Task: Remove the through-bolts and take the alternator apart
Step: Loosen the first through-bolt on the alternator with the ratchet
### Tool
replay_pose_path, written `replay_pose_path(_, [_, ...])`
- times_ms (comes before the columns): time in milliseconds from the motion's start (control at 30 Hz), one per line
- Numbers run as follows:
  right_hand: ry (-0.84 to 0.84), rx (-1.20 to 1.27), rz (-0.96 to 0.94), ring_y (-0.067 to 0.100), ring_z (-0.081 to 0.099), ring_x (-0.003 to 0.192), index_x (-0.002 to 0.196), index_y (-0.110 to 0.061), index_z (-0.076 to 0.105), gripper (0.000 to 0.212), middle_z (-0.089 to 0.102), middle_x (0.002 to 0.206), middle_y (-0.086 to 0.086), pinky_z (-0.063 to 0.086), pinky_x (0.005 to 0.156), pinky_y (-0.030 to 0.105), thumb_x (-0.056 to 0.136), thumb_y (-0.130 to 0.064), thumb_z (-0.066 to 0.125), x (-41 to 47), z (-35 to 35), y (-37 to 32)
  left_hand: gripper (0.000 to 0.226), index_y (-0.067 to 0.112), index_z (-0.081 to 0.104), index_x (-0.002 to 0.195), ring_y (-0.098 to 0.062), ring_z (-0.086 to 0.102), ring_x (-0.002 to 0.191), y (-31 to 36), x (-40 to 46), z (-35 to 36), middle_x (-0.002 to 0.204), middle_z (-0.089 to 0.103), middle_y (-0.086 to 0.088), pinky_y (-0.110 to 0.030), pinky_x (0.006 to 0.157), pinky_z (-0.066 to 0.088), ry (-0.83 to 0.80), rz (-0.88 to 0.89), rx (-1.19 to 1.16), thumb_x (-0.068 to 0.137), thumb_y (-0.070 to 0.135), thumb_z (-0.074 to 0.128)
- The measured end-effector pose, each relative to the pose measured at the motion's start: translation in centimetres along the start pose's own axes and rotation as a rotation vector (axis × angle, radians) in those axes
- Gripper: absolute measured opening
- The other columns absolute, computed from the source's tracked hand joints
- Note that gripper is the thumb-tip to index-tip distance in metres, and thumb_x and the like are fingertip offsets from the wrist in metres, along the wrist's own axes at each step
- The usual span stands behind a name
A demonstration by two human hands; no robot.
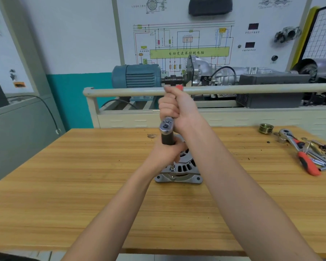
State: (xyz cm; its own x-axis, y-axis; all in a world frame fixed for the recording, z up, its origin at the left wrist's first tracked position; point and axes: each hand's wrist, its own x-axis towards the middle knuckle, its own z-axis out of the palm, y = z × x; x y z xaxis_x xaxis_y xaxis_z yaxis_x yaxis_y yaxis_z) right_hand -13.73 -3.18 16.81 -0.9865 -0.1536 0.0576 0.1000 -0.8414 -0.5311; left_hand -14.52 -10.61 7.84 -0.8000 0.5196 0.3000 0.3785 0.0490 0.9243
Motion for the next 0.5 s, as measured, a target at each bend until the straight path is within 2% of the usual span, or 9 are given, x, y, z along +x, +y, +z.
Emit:
replay_pose_path(100, [0.183,0.054,-0.308,0.005,0.017,0.025,0.055,-0.019,0.033,0.045,0.021,0.036,-0.008,0.015,0.025,0.016,0.098,-0.020,0.047,-0.2,0.0,0.0,0.035,0.012,0.042,0.052,-0.012,0.039,0.034,0.0,0.9,0.4,0.043,0.044,-0.003,-0.024,0.045,0.036,0.175,-0.083,-0.020,0.084,0.007,0.055])
replay_pose_path(167, [0.225,0.057,-0.348,0.005,0.016,0.026,0.055,-0.019,0.033,0.045,0.021,0.036,-0.008,0.015,0.026,0.017,0.097,-0.021,0.048,-0.5,0.0,-0.1,0.028,0.009,0.045,0.057,-0.012,0.037,0.035,0.1,0.9,0.7,0.047,0.042,-0.006,-0.021,0.042,0.036,0.190,-0.087,-0.013,0.084,0.005,0.054])
replay_pose_path(233, [0.192,0.024,-0.246,0.006,0.017,0.025,0.051,-0.018,0.034,0.048,0.022,0.036,-0.008,0.015,0.025,0.017,0.097,-0.020,0.048,-0.9,-0.3,-0.6,0.022,0.007,0.049,0.061,-0.011,0.038,0.037,0.1,0.7,0.6,0.049,0.043,-0.006,-0.020,0.044,0.037,0.114,-0.059,0.052,0.081,0.005,0.058])
replay_pose_path(367, [-0.020,-0.064,0.136,0.005,0.015,0.027,0.053,-0.018,0.031,0.049,0.019,0.041,-0.009,0.014,0.025,0.015,0.100,-0.024,0.043,-0.7,-0.7,-1.7,0.033,0.011,0.047,0.054,-0.011,0.044,0.047,1.1,0.4,-0.8,0.050,0.048,-0.001,-0.021,0.051,0.039,-0.217,0.051,0.104,0.077,0.003,0.069])
replay_pose_path(433, [-0.074,-0.072,0.255,0.002,0.010,0.032,0.054,-0.018,0.030,0.049,0.015,0.047,-0.011,0.017,0.024,0.018,0.100,-0.026,0.041,-0.4,-0.7,-1.7,0.034,0.012,0.046,0.053,-0.012,0.043,0.047,1.3,0.3,-0.9,0.048,0.047,0.001,-0.023,0.052,0.038,-0.263,0.075,0.055,0.076,0.002,0.069])
replay_pose_path(500, [-0.063,-0.067,0.244,0.003,0.012,0.029,0.050,-0.017,0.032,0.051,0.017,0.043,-0.010,0.017,0.023,0.017,0.099,-0.026,0.043,-0.4,-0.5,-1.5,0.033,0.011,0.043,0.058,-0.008,0.041,0.043,1.2,0.1,-0.2,0.045,0.044,0.007,-0.018,0.048,0.037,-0.219,0.045,-0.012,0.078,-0.001,0.066])
